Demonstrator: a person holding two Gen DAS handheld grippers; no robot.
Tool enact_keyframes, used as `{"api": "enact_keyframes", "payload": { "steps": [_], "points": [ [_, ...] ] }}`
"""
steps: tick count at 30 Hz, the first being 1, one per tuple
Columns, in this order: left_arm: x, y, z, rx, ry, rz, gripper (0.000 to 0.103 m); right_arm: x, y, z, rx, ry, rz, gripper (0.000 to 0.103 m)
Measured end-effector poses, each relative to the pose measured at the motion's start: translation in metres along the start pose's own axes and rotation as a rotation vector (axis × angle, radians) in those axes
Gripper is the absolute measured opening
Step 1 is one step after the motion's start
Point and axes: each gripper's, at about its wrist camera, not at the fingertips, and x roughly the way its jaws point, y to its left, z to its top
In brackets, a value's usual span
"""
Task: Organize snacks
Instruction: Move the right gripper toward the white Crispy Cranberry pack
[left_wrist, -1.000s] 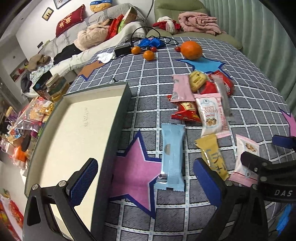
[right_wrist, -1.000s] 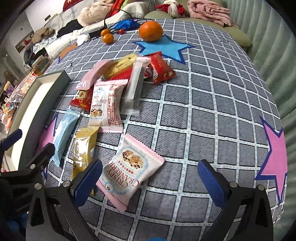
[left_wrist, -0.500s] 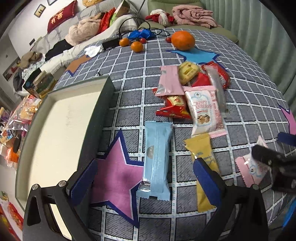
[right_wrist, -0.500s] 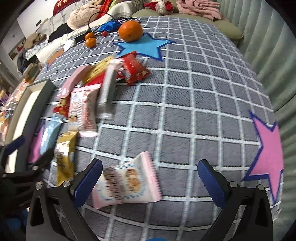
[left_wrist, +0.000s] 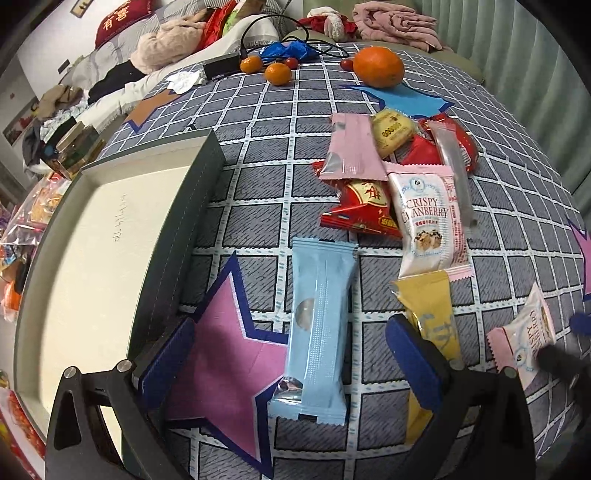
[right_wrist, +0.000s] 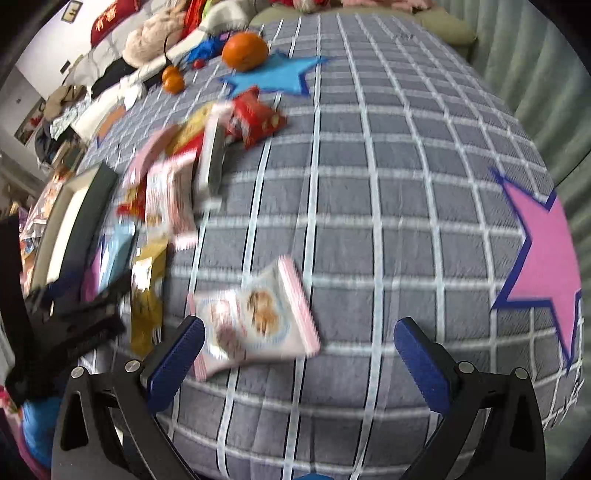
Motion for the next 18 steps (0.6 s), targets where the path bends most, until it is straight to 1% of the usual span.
{"api": "enact_keyframes", "payload": {
  "steps": [3,5,8,10,11,14,16,18],
  "points": [
    [-0.002,0.001,-0.002,0.013,-0.002,0.010,0.103,-0.001,0.011,-0.013,-0.094,-0.001,-0.065,0.103],
    [-0.001,0.003,-0.002,0.005,-0.002,-0.001,0.103,-0.001,0.017,-0.019,-0.163,-0.009,-0.113,0.103],
    [0.001,0.006,0.000,-0.023,0.012,-0.014,0.103,0.002,0.024,-0.013,-0.234,-0.034,-0.158,0.103],
    [0.002,0.006,0.001,-0.026,0.015,-0.013,0.103,0.002,0.021,-0.002,-0.227,-0.057,-0.215,0.103],
    [0.002,0.006,0.000,-0.022,0.011,-0.011,0.103,-0.001,0.015,0.005,-0.189,-0.059,-0.213,0.103],
    [0.003,0.005,0.002,-0.023,0.005,-0.020,0.103,-0.012,0.003,0.016,-0.061,-0.068,-0.113,0.103],
    [0.005,0.003,0.004,-0.030,0.011,-0.033,0.103,-0.012,0.003,0.018,-0.021,-0.070,-0.079,0.103],
    [0.006,0.000,0.005,-0.027,0.012,-0.042,0.103,-0.003,0.012,0.026,0.002,-0.077,-0.067,0.103]
  ]
}}
